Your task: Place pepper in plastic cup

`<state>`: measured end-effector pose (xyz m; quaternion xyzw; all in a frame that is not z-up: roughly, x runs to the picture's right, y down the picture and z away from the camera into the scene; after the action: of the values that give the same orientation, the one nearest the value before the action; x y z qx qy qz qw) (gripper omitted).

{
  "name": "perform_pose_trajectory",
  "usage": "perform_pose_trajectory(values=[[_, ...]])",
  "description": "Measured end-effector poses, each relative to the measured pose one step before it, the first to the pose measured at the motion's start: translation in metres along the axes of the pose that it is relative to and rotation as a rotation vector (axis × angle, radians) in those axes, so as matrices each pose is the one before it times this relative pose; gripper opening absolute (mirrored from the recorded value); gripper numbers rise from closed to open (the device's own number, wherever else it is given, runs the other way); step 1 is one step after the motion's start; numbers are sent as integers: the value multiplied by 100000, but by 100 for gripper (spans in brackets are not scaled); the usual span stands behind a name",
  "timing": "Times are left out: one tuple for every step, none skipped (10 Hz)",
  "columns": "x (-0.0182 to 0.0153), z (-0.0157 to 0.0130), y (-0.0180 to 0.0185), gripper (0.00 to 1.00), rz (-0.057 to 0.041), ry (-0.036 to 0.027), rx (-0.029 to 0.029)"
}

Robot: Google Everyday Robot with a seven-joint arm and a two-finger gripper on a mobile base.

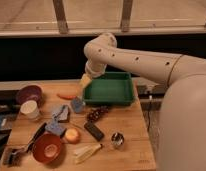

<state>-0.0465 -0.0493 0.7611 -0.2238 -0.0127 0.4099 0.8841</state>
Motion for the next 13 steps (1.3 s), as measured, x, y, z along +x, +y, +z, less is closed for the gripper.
perform_pose_trajectory(values=[[-435,556,388,80,-1226,-745,-866],[-1089,795,928,80,-2910,-932,-1165],[-1110,632,767,80,-2551,-772,-869],[-1675,922,1032,80,-3403,-857,-1190],[-2193,1075,1144,80,-4096,-880,-975],[-2583,1143,1390,80,-5440,-1256,-1157],[-1467,682,932,80,-3058,-1069,-1255],[-502,144,250,80,-946,-496,-260],[263,-37,-408,80,258,278,682],[166,-84,-273,80,246,39,395],[-114,46,207,80,-251,27,-232],[146,-25,62,80,-471,192,575],[280,317,127,80,365,-284,417]])
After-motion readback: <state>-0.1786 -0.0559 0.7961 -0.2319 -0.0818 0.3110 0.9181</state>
